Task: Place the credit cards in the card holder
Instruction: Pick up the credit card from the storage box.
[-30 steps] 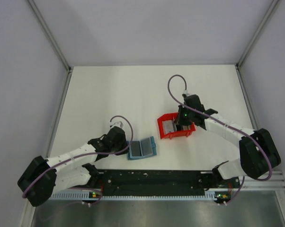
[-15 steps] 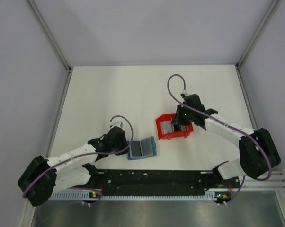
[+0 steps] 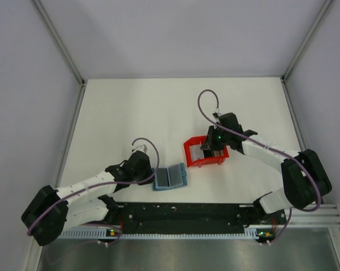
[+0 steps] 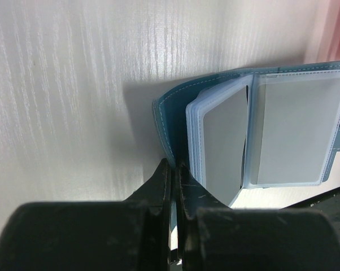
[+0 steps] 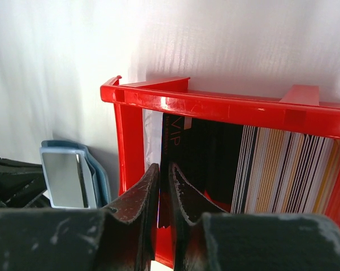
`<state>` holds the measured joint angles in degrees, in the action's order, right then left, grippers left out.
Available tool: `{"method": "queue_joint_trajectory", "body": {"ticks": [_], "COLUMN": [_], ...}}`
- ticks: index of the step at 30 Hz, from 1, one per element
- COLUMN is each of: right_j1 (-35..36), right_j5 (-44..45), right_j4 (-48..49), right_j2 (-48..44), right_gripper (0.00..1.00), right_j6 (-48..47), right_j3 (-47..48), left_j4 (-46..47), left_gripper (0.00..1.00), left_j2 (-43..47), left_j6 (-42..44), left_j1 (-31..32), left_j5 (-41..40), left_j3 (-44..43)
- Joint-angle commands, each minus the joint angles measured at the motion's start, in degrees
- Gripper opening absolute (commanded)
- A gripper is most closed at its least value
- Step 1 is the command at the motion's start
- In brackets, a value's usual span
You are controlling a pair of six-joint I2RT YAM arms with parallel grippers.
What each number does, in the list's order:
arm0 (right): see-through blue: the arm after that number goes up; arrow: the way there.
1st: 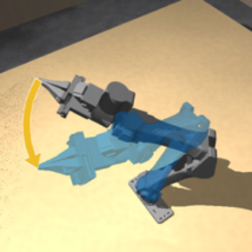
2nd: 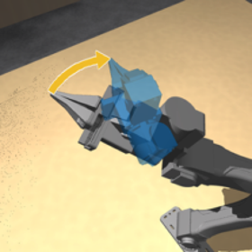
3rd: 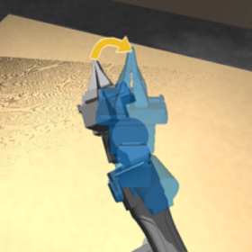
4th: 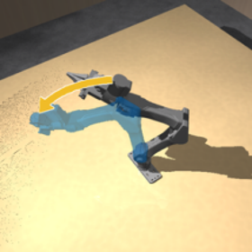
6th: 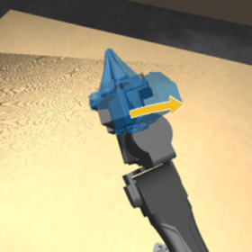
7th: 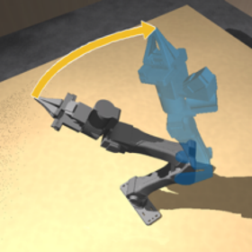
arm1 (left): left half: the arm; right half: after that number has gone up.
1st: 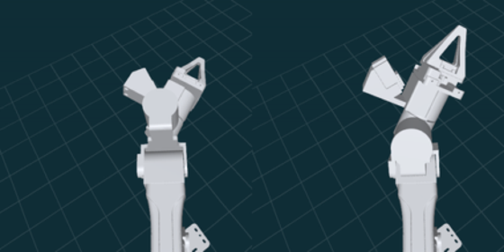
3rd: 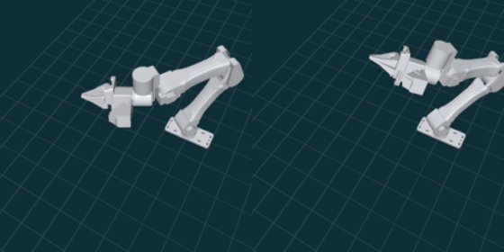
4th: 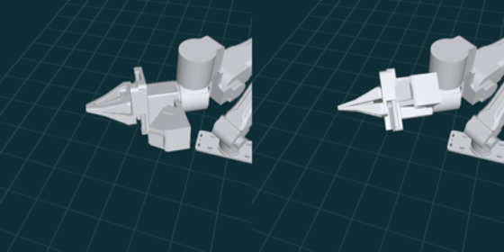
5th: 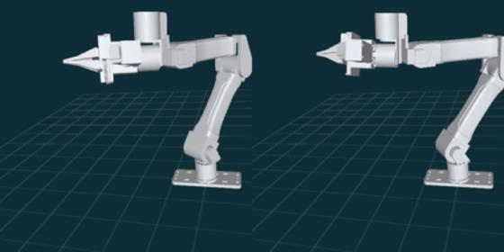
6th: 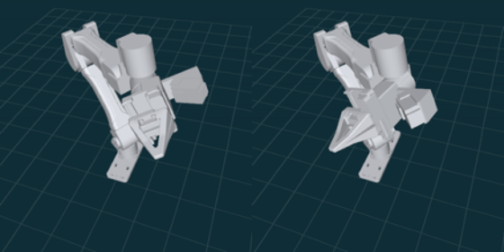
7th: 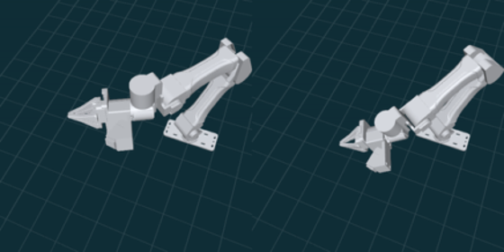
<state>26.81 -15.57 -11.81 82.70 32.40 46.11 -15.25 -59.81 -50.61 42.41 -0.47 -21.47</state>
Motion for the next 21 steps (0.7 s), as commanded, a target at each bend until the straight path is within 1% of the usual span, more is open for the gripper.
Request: {"method": "queue_joint_trajectory", "body": {"ticks": [1, 6, 13, 21], "right_j1": [-0.5, -0.7, -1.4, -1.6], "right_j5": [-2.3, -3.0, -1.6, -1.7], "right_j4": [2.9, 3.2, 3.4, 2.8], "right_j2": [0.4, 0.8, -2.3, -3.6], "right_gripper": [0.11, 0.09, 0.08, 0.08], "right_j6": [0.7, 1.1, 1.3, 1.3], "right_j3": [-0.1, -0.1, -1.0, -0.8], "left_j4": [0.9, 1.1, 1.1, 1.2], "left_gripper": [0.0, 0.0, 0.0, 0.0], "left_j2": [-1.4, -1.9, -1.8, -1.9], "left_j6": [1.4, 1.7, 1.7, 1.8], "left_j1": [0.1, 0.1, 0.1, 0.1], "left_j5": [1.9, 2.1, 2.2, 2.1], "left_j3": [-0.7, -0.7, -0.2, -0.4]}}
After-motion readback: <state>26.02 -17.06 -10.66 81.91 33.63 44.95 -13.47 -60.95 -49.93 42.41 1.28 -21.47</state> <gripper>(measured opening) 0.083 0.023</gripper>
